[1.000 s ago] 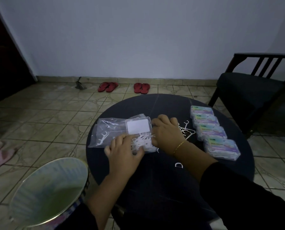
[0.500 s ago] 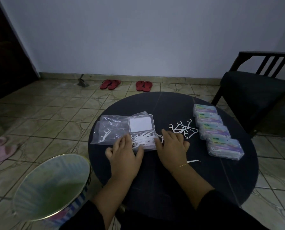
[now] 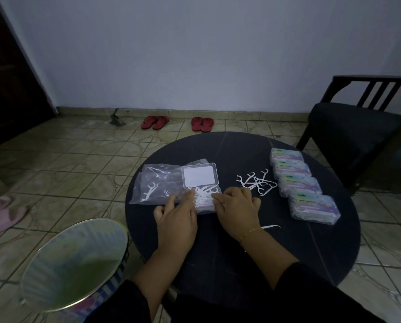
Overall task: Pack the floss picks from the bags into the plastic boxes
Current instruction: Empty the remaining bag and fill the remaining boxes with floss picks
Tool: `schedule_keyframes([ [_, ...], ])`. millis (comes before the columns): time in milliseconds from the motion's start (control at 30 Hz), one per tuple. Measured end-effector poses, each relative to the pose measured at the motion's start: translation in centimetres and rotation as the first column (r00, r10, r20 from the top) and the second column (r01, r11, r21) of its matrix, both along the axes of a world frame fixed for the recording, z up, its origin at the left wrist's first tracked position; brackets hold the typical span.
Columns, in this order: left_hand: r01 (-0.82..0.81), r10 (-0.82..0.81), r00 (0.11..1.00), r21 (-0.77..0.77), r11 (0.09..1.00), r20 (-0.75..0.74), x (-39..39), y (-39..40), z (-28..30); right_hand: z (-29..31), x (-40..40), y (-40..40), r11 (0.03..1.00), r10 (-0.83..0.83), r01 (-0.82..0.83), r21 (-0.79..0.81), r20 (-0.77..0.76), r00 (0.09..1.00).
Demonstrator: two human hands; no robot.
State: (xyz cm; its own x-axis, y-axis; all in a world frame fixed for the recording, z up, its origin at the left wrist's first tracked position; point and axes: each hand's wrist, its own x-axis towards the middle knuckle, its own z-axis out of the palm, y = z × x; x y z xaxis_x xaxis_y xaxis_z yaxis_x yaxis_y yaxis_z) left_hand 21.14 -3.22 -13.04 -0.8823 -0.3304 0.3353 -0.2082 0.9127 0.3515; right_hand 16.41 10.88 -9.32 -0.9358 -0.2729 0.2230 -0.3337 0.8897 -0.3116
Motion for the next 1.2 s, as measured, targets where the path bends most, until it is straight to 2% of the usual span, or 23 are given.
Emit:
schedule_keyframes([
  [100, 0.03, -0.03, 0.999, 0.004, 1.0, -0.039, 0.2, 0.3, 0.5, 0.0, -0.2, 0.1, 1.0, -0.006, 0.007, -0.017, 0.038, 0.999],
  [233, -0.012, 0.018, 0.995, 0.065, 0.998, -0.097, 0.5, 0.7, 1.2, 0.3, -0.8, 0.2, 0.998, -0.042, 0.044, -0.049, 0.037, 0.998],
  [333, 0.009, -0.004, 0.998, 0.078, 0.997, -0.065, 0.6, 0.7, 1.4, 0.7, -1.2, 0.3, 0.999, -0.008, 0.009, -0.036, 0.04, 0.999],
  [467, 0.082, -0.082, 0.997, 0.014, 0.997, -0.001, 0.5, 0.7, 1.5, 1.1, -1.8, 0.3, 0.999, 0.039, -0.039, -0.004, 0.023, 0.999],
  [633, 0.039, -0.038, 0.999, 0.034, 0.999, -0.007, 0.5, 0.5, 1.5, 1.2, -2.5, 0.2, 0.998, 0.033, -0.031, -0.045, 0.03, 0.999],
  [800, 0.032, -0.031, 0.999, 0.06, 0.998, -0.026, 0.5, 0.5, 1.6, 0.9, -2.2, 0.1, 0.997, 0.044, -0.045, 0.061, 0.019, 0.999],
  [900, 0.079, -0.078, 0.997, 0.034, 0.996, -0.007, 0.6, 0.6, 1.7, 0.4, -1.8, 0.2, 0.995, 0.066, -0.066, 0.077, 0.001, 0.998],
  [1067, 0.133, -0.132, 0.991, -0.015, 0.991, 0.015, 0.6, 0.7, 1.8, 0.5, -1.8, 0.2, 0.963, 0.183, -0.183, 0.197, 0.02, 0.983],
  [1200, 0.132, -0.131, 0.991, 0.013, 0.991, -0.032, 0.8, 0.7, 1.7, 0.7, -1.9, 0.4, 0.974, 0.179, -0.177, 0.142, -0.001, 0.984],
])
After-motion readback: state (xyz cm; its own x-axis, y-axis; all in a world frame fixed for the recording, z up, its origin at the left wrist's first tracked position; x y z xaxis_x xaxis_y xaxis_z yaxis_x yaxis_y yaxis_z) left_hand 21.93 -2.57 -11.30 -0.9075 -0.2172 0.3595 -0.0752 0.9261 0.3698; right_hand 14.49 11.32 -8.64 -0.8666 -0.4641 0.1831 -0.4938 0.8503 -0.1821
